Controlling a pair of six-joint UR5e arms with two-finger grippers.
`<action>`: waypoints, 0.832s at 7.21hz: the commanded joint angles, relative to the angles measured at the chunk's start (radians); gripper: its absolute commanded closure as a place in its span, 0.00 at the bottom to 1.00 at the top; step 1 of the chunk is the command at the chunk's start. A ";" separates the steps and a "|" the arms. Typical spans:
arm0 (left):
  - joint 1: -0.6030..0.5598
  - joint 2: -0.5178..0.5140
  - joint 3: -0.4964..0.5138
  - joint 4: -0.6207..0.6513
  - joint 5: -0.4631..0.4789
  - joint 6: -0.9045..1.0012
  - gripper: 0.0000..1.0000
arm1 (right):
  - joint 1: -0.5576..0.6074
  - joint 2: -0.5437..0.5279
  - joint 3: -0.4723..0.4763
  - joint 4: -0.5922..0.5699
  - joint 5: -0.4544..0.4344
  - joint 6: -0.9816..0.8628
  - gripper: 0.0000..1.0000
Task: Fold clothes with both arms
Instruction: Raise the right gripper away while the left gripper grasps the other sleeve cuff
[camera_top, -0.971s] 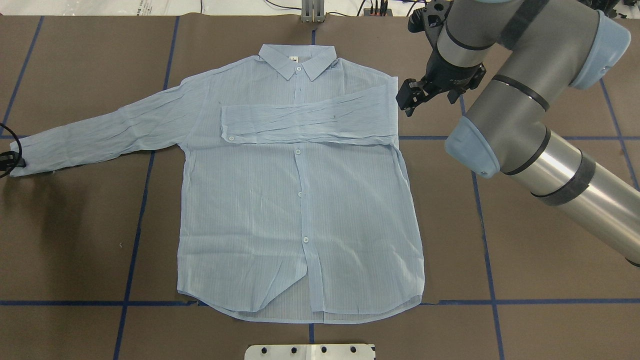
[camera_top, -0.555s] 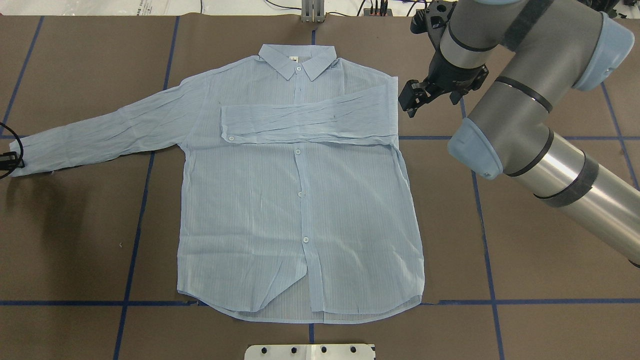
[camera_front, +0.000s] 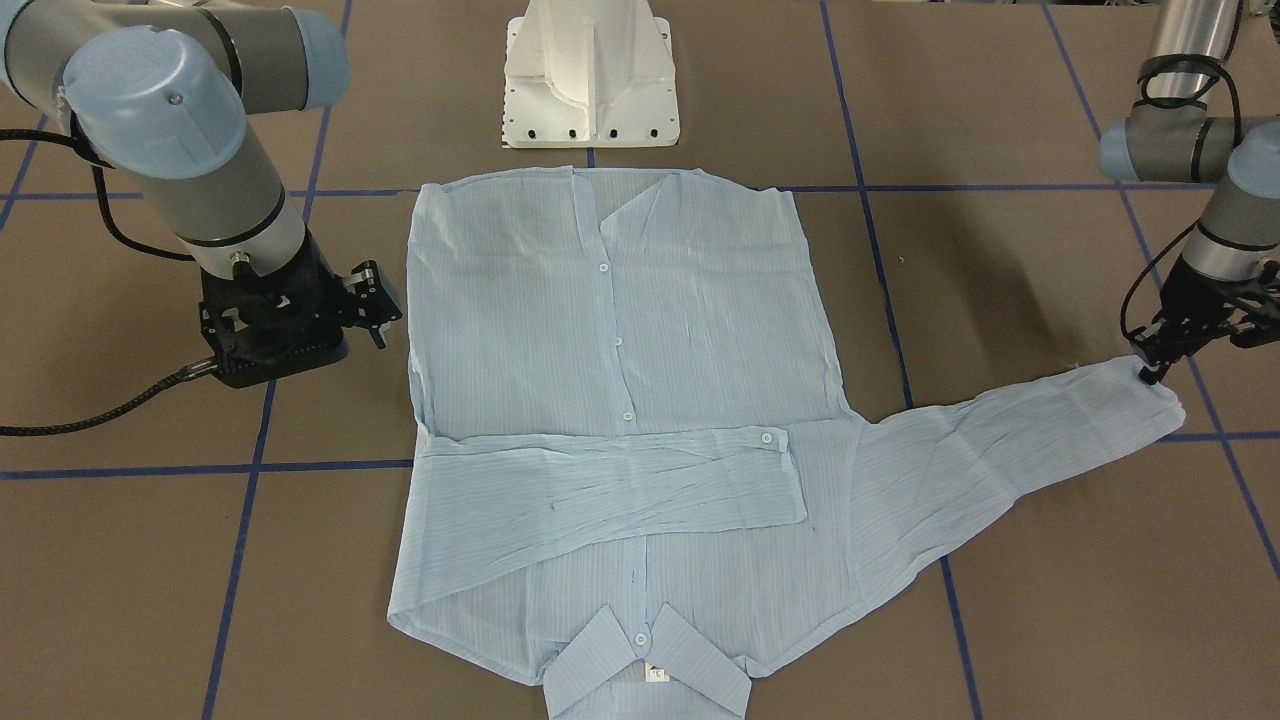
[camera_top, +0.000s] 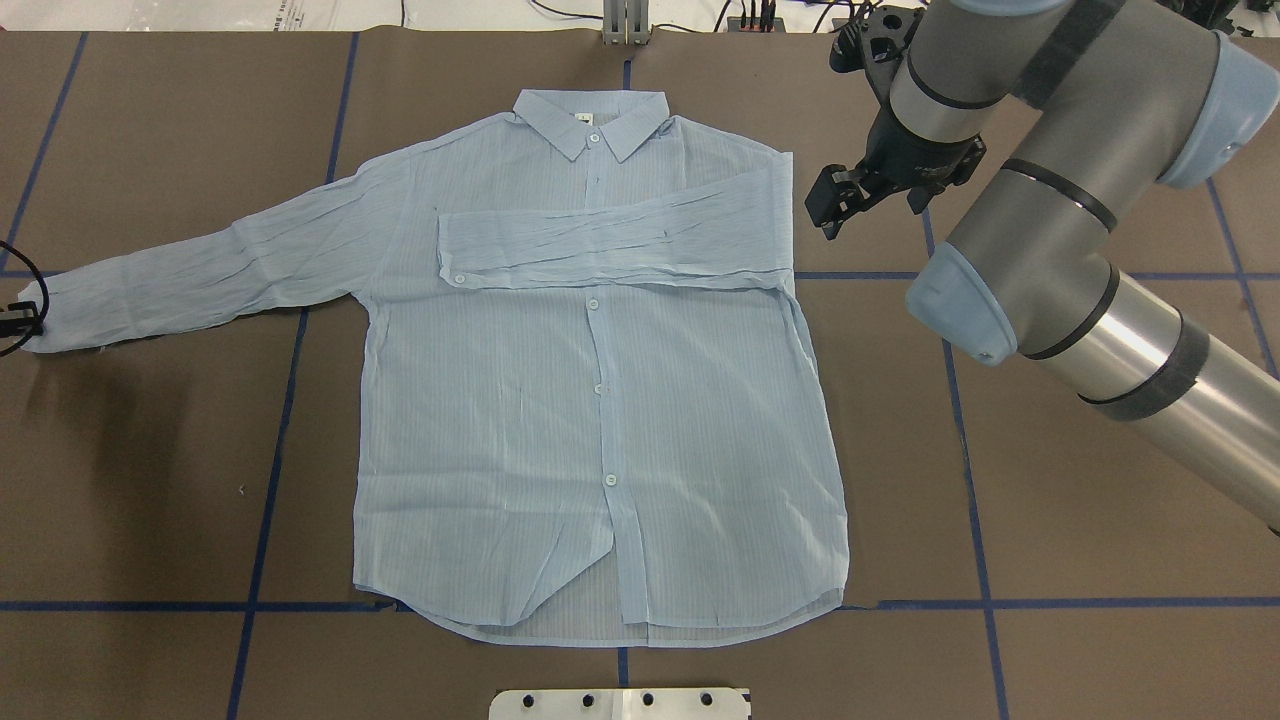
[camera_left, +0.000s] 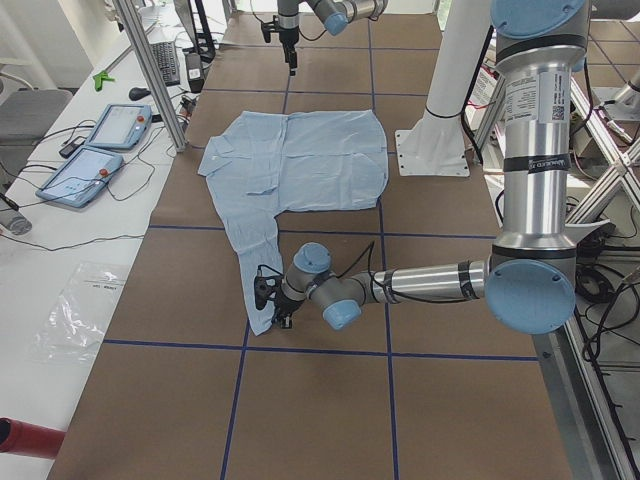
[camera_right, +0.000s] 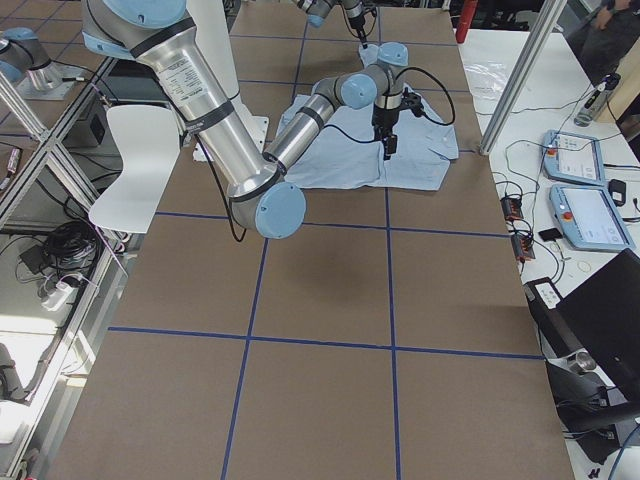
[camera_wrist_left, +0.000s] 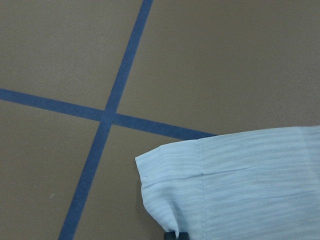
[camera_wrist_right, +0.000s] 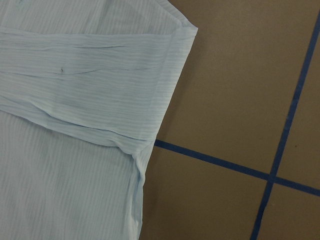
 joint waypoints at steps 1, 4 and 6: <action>-0.014 0.001 -0.174 0.179 -0.003 0.062 1.00 | 0.005 -0.072 0.046 -0.001 -0.012 -0.006 0.00; -0.070 -0.231 -0.435 0.740 -0.004 0.118 1.00 | 0.034 -0.212 0.119 0.005 -0.006 -0.016 0.00; -0.069 -0.527 -0.433 1.046 -0.010 0.106 1.00 | 0.055 -0.275 0.146 0.013 -0.005 -0.108 0.00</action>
